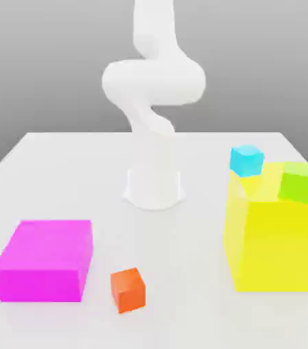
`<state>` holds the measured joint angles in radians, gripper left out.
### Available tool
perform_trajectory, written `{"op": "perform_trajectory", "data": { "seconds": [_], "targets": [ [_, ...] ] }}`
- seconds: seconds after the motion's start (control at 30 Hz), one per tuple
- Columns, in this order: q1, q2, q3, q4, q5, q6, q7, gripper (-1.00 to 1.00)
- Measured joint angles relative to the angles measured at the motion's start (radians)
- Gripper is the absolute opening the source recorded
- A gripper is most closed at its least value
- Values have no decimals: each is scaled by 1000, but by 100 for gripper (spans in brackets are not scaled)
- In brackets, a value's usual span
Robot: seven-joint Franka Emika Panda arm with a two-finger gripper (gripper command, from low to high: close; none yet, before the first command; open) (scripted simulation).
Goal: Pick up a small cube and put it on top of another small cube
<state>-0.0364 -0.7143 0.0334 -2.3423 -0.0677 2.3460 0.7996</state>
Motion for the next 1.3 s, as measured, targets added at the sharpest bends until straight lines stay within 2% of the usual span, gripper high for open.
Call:
{"op": "perform_trajectory", "data": {
  "seconds": [0.27, 0.47, 0.63, 0.77, 0.83, 0.97, 1.2, 1.23, 1.3],
  "targets": [
    [-93, 290, 39, -134, -189, 140, -25, 0],
    [-125, 495, 7, -234, -251, 250, -99, 0],
    [-131, 647, -24, -323, -194, 357, -238, 0],
    [-144, 746, -2, -397, -16, 447, -443, 0],
    [-148, 784, 17, -407, 42, 483, -500, 0],
    [-152, 858, 23, -396, 60, 547, -515, 0],
    [-125, 1005, -11, -376, 34, 666, -500, 0],
    [-122, 1017, -14, -375, 32, 675, -499, -100],
    [-122, 1017, -14, -375, 32, 675, -499, -100]
  ]
}}
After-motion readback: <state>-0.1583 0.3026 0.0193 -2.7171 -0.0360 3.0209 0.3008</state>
